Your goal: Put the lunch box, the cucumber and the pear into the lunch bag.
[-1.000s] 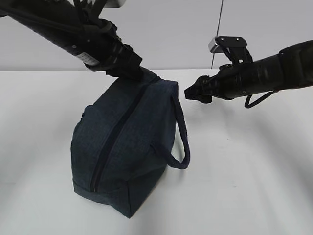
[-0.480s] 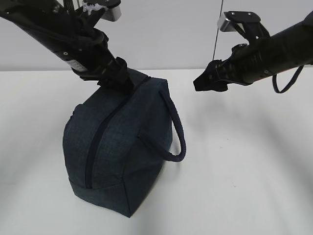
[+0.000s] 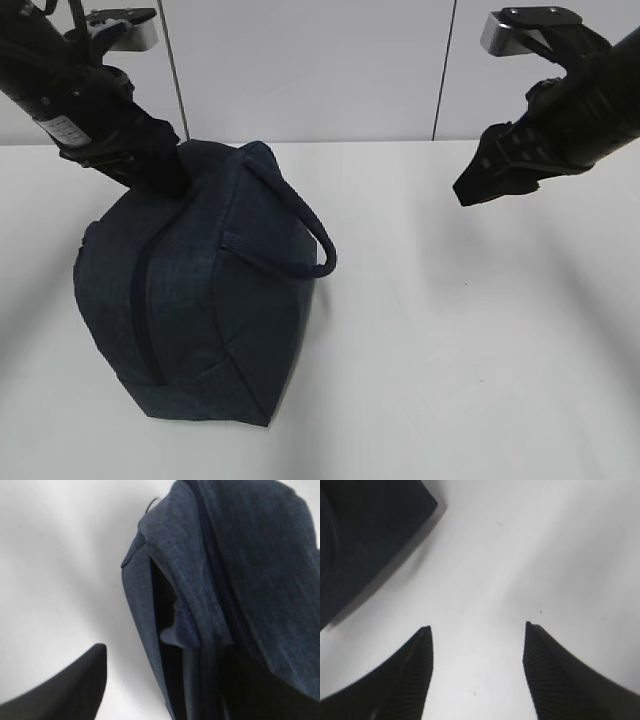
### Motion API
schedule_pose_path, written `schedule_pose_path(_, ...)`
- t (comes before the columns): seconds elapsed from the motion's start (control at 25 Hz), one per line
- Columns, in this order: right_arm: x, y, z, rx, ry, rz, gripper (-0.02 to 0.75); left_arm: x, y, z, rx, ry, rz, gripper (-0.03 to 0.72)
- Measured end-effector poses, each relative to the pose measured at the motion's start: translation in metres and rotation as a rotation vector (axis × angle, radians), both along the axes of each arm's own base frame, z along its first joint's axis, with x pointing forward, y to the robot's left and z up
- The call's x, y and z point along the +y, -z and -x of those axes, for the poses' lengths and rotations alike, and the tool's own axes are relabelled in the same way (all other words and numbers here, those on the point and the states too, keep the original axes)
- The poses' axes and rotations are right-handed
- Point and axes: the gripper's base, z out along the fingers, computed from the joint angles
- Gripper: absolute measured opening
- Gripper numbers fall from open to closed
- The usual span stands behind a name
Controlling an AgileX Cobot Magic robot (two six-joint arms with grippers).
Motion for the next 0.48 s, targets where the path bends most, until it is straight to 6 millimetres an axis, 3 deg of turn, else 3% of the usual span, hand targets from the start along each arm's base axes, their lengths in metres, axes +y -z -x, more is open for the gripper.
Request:
schedule_pose_path(0.16, -0.006, -0.007, 0.011, 0.046, 0.035, 0.042, 0.435, 0.012, -0.012, 0.001, -0.024, -0.048, 0.032, 0.424)
schedule_pose_path(0.48, -0.02, -0.036, 0.043, 0.07, 0.129, 0.131, 0.417, 0.015, -0.047, 0.019, -0.088, -0.077, 0.107, 0.424)
